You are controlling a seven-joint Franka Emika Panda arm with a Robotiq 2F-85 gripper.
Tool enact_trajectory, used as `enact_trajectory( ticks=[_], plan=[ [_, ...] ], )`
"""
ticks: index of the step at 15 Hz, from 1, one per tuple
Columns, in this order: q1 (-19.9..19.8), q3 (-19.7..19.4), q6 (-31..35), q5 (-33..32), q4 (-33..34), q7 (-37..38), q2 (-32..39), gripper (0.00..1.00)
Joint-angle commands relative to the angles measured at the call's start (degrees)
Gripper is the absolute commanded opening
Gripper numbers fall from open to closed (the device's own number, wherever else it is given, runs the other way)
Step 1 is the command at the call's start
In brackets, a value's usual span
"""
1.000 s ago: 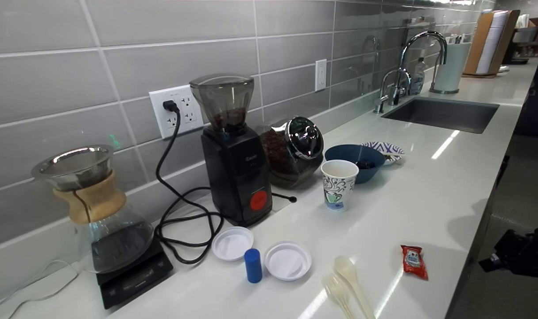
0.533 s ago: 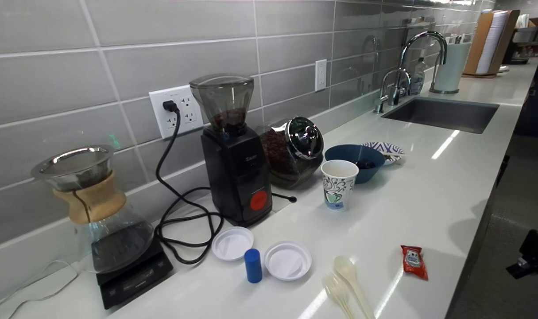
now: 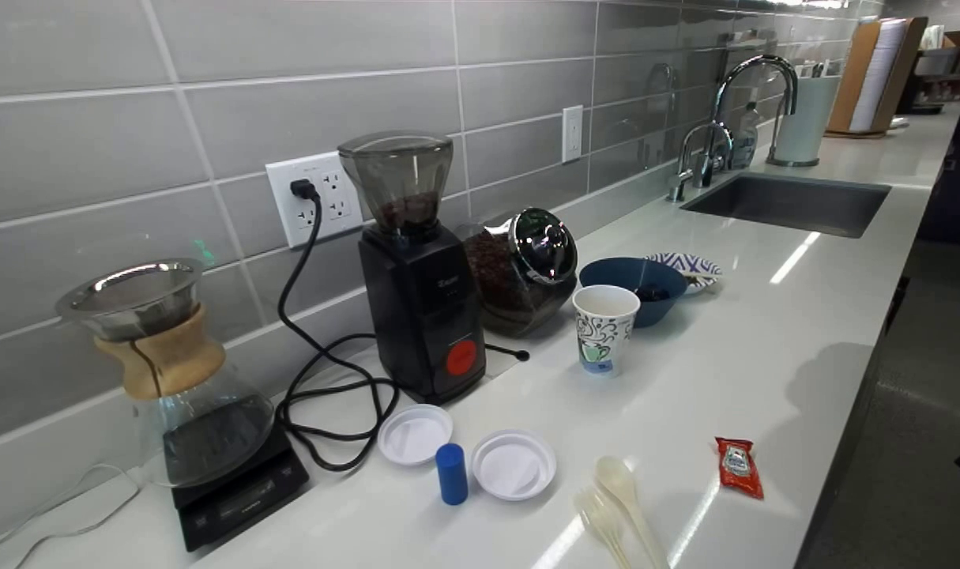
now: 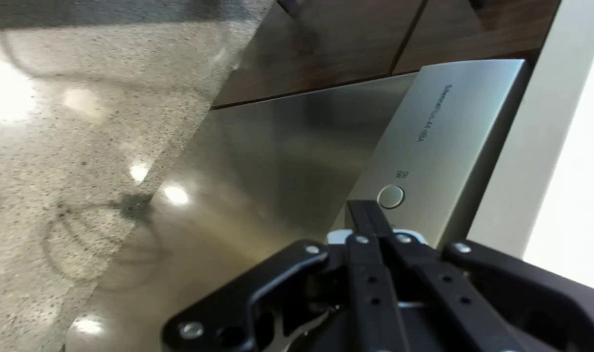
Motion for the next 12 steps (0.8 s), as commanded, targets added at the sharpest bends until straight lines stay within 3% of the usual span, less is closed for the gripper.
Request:
enact_trajectory(
  ticks=[1, 2, 3, 4, 6, 9, 12],
  plan=[
    [2.4, 0.3, 7.3, -10.9, -7.6, 8.1, -12.0, 0.00],
    [2.8, 0.6, 9.0, -14.1, -8.7, 10.3, -14.5, 0.00],
    [3.2, 0.9, 10.3, -17.0, -9.5, 12.6, -17.3, 0.26],
    [3.5, 1.2, 11.5, -20.2, -10.3, 15.0, -19.9, 0.27],
    [4.0, 1.7, 12.2, -28.5, -11.1, 21.5, -25.3, 0.40],
    [3.4, 3.1, 6.6, -40.9, -9.4, 30.7, -33.5, 0.60],
    [3.2, 4.4, -0.2, -45.0, -7.0, 35.0, -41.8, 0.82]
  ],
)
